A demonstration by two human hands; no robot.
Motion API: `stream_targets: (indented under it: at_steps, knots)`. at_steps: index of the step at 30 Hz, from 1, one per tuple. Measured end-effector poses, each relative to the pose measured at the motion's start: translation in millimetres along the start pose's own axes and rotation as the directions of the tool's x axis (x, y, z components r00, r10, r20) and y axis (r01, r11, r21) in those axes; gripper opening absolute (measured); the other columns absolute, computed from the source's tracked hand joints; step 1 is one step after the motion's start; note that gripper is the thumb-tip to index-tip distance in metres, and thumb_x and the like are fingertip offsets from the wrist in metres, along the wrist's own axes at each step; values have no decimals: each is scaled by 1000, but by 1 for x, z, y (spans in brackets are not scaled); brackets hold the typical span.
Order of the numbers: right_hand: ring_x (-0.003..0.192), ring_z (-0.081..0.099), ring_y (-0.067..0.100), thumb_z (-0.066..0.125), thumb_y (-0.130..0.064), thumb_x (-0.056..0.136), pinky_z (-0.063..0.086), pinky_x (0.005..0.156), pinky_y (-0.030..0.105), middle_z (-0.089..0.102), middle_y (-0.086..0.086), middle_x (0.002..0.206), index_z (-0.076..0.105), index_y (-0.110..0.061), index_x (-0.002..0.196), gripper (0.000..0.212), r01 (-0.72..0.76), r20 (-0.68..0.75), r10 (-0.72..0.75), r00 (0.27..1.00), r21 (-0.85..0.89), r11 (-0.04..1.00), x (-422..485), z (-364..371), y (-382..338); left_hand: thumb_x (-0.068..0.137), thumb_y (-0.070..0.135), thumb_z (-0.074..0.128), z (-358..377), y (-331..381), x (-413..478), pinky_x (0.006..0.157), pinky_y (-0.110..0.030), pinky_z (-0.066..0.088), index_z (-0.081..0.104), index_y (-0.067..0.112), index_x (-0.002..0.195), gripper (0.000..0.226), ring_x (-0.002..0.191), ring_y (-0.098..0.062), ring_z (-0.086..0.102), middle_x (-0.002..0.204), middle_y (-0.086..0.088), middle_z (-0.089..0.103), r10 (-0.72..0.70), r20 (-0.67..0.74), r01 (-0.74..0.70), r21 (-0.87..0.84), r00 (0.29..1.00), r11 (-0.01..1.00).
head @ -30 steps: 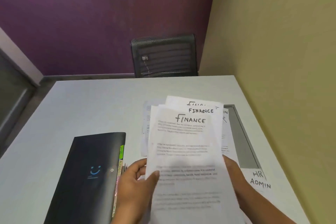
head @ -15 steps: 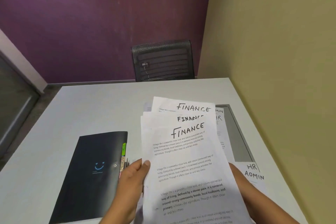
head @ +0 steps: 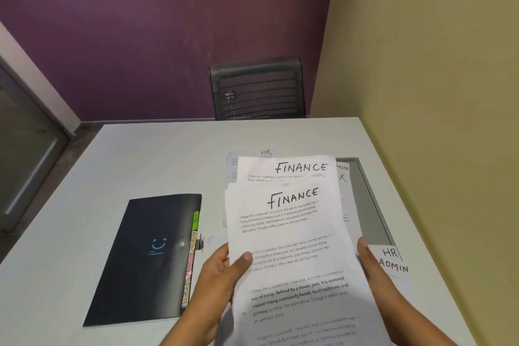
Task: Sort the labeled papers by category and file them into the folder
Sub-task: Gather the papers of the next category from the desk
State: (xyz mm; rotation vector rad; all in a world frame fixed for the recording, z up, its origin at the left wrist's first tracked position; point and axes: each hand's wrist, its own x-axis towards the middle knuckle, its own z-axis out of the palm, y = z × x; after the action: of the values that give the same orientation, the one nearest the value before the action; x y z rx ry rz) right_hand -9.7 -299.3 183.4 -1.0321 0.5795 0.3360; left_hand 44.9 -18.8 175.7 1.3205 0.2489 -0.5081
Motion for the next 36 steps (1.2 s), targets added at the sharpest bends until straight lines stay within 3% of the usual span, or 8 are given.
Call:
stream_targets:
  at_steps: [3, 7, 15, 19, 23, 28, 30, 36]
  knots:
    - [110, 68, 38, 78, -38, 74, 56, 88, 44, 71, 18, 122, 60, -9, 130, 66, 42, 157, 8, 988, -309, 950, 6, 19, 21, 91, 28, 67, 3, -12, -8, 98, -41, 53, 64, 21, 128, 37, 108, -19, 70, 118, 3, 73, -88, 82, 73, 170, 993, 983]
    - [104, 72, 31, 81, -34, 62, 57, 88, 42, 74, 12, 116, 65, -10, 123, 67, 108, 108, -70, 992, -403, 909, 12, 9, 30, 97, 22, 61, 10, -22, -22, 73, -20, 57, 64, 26, 123, 27, 100, -9, 72, 114, 11, 74, -98, 52, 85, 219, 994, 972]
    - [95, 72, 6, 77, -15, 84, 57, 86, 35, 77, -18, 98, 71, -32, 101, 25, 239, 22, -316, 949, -703, 670, 17, 12, 32, 96, 11, 62, 12, -26, -19, 68, -21, 58, 69, 28, 108, 22, 91, -8, 74, 101, 13, 77, 109, -47, -94, 255, 993, 962]
    - [86, 72, -2, 77, -12, 84, 55, 71, 18, 75, -25, 83, 67, -37, 93, 28, 329, -12, -440, 898, -646, 689, 25, 27, 28, 90, 5, 69, 8, -24, 1, 88, -28, 57, 73, 32, 101, 30, 101, -5, 71, 102, 18, 76, 298, -80, -252, 354, 951, 901]
    - [93, 71, 3, 82, -13, 79, 55, 80, 24, 76, -13, 98, 66, -38, 97, 35, 397, 18, -492, 870, -617, 679, 37, 33, 28, 84, 2, 74, 4, -22, 18, 78, -2, 47, 65, 37, 98, 39, 90, 17, 64, 88, 32, 70, 423, -66, -347, 466, 904, 814]
    - [48, 60, -7, 81, -12, 80, 44, 54, 5, 62, -23, 49, 63, -19, 79, 19, 356, 7, -438, 899, -594, 721, 46, 38, 30, 80, 16, 81, -9, -46, 41, 83, -24, 58, 69, 22, 109, 32, 91, 1, 69, 97, 16, 72, 284, -116, -200, 467, 952, 861]
    - [30, 45, -5, 75, -2, 83, 34, 41, 4, 38, -19, 28, 40, -25, 55, 51, 347, -9, -437, 900, -591, 728, 47, 43, 31, 81, 17, 80, -12, -55, 46, 85, -27, 58, 69, 26, 103, 26, 88, 7, 67, 95, 16, 72, 296, -108, -202, 513, 949, 834]
    - [36, 48, -2, 78, -16, 84, 35, 48, 9, 48, -20, 37, 47, -33, 62, 42, 281, -31, -369, 929, -591, 757, 54, 27, 35, 90, 5, 68, -8, -51, 42, 71, -6, 49, 65, 38, 94, 33, 84, 11, 66, 81, 36, 69, 399, -24, -331, 516, 916, 790]
